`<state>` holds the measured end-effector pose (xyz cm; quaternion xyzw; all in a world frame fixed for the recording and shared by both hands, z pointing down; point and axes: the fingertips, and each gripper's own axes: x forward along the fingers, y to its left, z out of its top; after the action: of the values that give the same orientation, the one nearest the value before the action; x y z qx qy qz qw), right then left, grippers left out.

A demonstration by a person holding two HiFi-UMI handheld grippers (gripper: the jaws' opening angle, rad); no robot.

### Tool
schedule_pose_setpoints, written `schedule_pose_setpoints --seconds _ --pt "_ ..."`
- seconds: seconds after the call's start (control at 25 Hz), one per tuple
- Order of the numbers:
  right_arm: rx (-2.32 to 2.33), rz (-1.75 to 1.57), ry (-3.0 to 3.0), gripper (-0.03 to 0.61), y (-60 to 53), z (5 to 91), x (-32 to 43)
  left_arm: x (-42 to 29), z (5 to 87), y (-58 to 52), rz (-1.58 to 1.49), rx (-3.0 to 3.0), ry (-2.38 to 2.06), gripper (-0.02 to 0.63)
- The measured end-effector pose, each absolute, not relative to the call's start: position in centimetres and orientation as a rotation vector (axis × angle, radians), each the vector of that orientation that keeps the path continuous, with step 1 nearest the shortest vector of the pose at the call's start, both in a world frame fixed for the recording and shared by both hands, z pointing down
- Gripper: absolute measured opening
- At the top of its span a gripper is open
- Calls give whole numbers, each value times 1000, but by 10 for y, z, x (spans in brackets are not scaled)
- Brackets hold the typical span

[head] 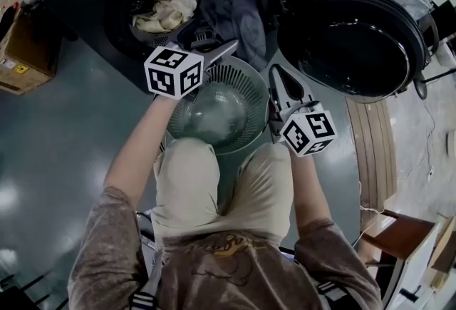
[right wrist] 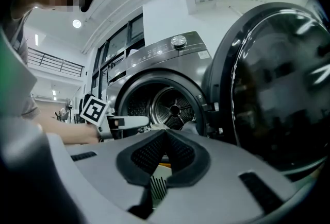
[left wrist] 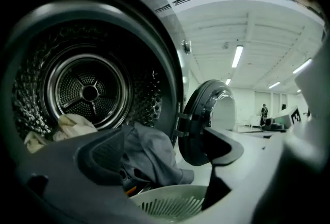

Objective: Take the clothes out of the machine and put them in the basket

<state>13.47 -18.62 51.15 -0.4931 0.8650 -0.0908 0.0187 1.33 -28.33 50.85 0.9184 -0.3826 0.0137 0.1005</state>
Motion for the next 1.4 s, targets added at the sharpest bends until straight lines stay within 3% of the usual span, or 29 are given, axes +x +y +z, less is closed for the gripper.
schedule_pose_setpoints --seconds 0.56,1.12,1.24,1.4 --pt "-1550 -307 2695 -6 -187 525 129 28 598 -411 357 2551 -1109 499" --pt "-1606 -354 2669 -5 -193 541 135 42 643 -435 694 2476 -927 497" --pt "-1612 -358 2672 -5 -192 541 135 41 645 -431 761 2510 -928 414" --pt "-1624 -361 2677 -5 -189 539 135 45 647 -424 805 2525 -918 244"
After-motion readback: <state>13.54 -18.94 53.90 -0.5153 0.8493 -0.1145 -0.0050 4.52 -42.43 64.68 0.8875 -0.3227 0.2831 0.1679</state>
